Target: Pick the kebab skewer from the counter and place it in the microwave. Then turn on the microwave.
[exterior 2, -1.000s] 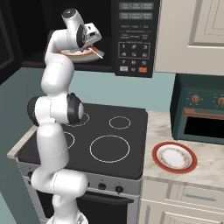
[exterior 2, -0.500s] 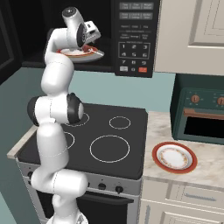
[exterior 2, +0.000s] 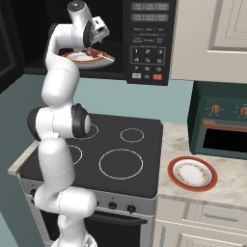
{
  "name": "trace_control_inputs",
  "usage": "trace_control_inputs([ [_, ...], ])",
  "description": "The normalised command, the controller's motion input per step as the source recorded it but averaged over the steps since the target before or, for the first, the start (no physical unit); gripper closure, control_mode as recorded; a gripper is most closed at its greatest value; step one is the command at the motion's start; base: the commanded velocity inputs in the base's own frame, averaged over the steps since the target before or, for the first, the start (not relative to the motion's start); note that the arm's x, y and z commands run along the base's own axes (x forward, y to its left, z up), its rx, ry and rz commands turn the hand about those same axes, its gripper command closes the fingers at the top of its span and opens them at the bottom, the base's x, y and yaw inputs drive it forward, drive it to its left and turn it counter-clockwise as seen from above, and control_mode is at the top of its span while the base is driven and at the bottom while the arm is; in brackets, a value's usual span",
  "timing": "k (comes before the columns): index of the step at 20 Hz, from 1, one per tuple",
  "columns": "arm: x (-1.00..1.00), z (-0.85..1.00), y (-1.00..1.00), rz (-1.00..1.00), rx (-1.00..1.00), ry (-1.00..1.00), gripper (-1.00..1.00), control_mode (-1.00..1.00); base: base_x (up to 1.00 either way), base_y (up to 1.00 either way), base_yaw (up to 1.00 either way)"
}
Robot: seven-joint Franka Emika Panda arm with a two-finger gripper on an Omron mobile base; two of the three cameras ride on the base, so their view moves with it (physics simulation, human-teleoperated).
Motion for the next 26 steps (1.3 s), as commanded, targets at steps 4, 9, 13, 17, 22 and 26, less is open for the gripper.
trace_control_inputs([
  [4,-0.63,-0.07,0.00,0.00,0.00,0.00,-1.00,-1.00,0.00,0.00,0.00],
  [9,-0.75,0.00,0.00,0.00,0.00,-0.02,-1.00,-1.00,0.00,0.00,0.00],
  [13,-0.67,-0.01,0.00,0.00,0.00,-0.12,-1.00,-1.00,0.00,0.00,0.00],
  [17,-0.55,-0.01,0.00,-0.03,0.00,-0.13,-1.00,-1.00,0.00,0.00,0.00],
  [22,-0.61,0.00,0.00,-0.03,0.00,-0.09,-1.00,-1.00,0.00,0.00,0.00],
  [26,-0.59,0.00,0.00,-0.01,0.00,-0.06,-1.00,-1.00,0.00,0.00,0.00],
])
